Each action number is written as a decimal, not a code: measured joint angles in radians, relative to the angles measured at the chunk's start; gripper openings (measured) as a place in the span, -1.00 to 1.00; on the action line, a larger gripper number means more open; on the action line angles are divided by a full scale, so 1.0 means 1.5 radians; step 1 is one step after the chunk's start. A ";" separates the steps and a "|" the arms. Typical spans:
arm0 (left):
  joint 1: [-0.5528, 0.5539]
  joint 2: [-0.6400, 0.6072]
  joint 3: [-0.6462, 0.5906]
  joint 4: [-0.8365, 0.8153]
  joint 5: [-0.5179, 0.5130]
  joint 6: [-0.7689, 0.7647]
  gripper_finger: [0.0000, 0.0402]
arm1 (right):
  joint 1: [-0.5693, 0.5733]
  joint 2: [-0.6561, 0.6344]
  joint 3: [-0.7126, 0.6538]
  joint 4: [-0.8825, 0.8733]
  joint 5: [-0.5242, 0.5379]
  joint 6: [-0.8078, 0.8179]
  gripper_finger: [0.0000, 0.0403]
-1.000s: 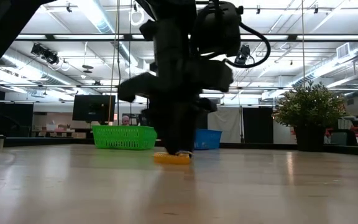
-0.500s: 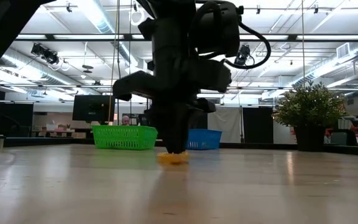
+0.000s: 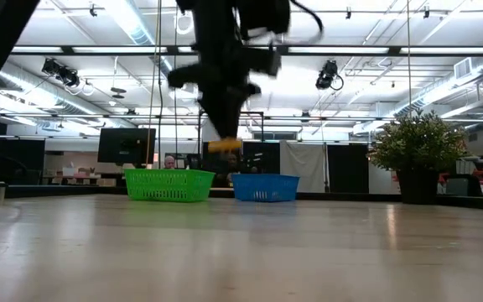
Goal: Sort spring keychains into baskets
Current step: Put the yellow spring keychain into the blue basket
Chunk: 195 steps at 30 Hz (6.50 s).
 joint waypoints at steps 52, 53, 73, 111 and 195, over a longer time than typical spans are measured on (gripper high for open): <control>-0.043 -0.312 0.002 0.598 -0.545 -0.114 -0.97 | 0.000 0.143 0.000 0.337 0.108 0.082 0.23; -0.044 -0.311 0.002 0.595 -0.543 -0.114 -0.97 | 0.000 0.148 0.000 0.348 0.108 0.082 0.23; -0.053 -0.309 0.001 0.595 -0.550 -0.086 -0.98 | 0.000 0.151 0.000 0.335 0.172 -0.024 0.23; -0.110 -0.310 0.001 0.594 -0.599 0.044 -0.51 | -0.004 0.107 0.000 0.262 0.184 -0.001 -0.99; -0.108 -0.376 0.001 0.538 -0.730 0.006 -0.48 | -0.252 0.630 0.153 -0.071 0.029 0.049 -1.00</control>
